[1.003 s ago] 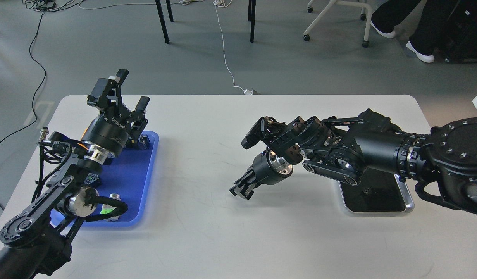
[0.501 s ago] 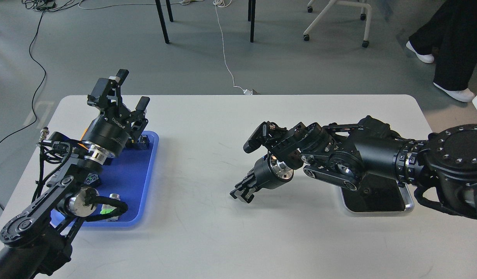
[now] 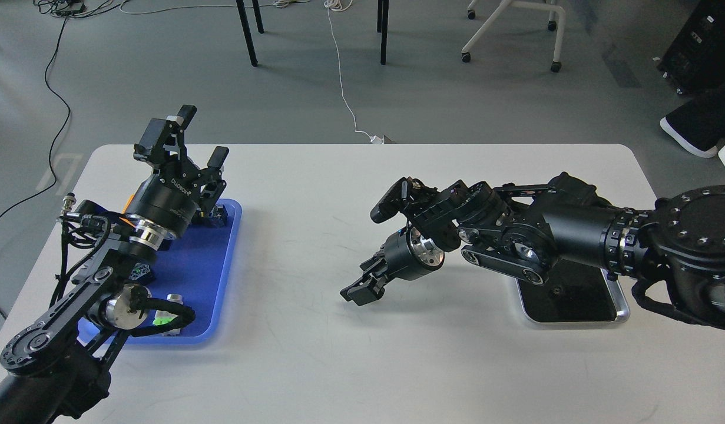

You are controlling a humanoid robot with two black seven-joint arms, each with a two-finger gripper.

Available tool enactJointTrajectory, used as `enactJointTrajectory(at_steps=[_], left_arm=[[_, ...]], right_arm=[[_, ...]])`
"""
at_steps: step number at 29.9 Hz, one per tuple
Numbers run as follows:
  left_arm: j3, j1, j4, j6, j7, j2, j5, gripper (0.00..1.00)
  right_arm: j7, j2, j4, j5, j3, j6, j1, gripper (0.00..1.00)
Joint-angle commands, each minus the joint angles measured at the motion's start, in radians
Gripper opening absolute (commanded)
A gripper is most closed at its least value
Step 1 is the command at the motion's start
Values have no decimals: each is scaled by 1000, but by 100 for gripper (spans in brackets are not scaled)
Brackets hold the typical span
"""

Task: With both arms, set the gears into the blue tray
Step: 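Carry the black part to the table center and open the right gripper, then retract the right gripper back above the metal tray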

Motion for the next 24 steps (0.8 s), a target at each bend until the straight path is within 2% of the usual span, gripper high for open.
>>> enactJointTrajectory(at_steps=[1,7,11,19,24], left_arm=[[2,1,-10,0,0,3,0,98],[5,3,-12,-2,0,5,2,98],[8,3,-12,-11,0,6,11,98],[31,-3,-35,-15,-1,8,73,98],[47,-3,-95,-81,-24,34,291,98]], right_arm=[[0,-105,49,80,26,5,27,93],[0,-400,212,204,103,10,42,95],[0,-526,231,453,189,7,-48,96],[0,-540,186,928,471,-1,-344,96],[0,-521,152,1142,669,2,-516,96]])
